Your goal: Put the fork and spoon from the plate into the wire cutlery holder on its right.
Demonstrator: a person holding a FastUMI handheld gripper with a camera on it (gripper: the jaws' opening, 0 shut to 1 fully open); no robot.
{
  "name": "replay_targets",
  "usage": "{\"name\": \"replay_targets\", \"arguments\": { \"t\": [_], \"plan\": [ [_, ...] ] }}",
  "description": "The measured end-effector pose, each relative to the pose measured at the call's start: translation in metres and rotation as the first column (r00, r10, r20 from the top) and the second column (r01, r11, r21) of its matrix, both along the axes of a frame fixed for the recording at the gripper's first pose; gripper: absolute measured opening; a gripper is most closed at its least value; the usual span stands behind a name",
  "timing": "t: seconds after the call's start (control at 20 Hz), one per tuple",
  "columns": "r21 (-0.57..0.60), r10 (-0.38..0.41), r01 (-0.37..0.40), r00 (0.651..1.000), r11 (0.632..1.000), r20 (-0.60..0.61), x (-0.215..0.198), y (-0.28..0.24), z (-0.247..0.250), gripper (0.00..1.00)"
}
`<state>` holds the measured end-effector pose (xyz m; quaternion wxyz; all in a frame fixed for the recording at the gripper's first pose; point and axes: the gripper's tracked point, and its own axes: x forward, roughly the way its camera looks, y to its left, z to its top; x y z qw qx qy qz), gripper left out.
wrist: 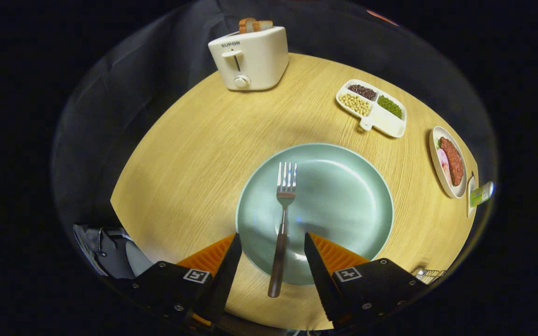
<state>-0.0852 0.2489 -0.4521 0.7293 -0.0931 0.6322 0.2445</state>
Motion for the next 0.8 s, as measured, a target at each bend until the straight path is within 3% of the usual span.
{"name": "replay_targets", "arguments": {
  "t": [0.35,0.5,0.6,0.75,0.8],
  "plan": [
    [-0.104,0.010,-0.021,0.993,0.994,-0.114,-0.007,-0.001,-0.028,0.52],
    [-0.112,-0.004,-0.011,0.991,0.994,-0.136,-0.007,0.000,-0.032,0.49],
    [-0.138,-0.008,-0.010,0.991,0.990,-0.133,-0.005,-0.003,-0.031,0.39],
    [-0.150,-0.015,-0.005,0.991,0.989,-0.131,0.000,-0.006,-0.033,0.11],
    [-0.144,-0.021,0.001,0.991,0.990,-0.135,0.000,-0.006,-0.032,0.09]
  ]
}}
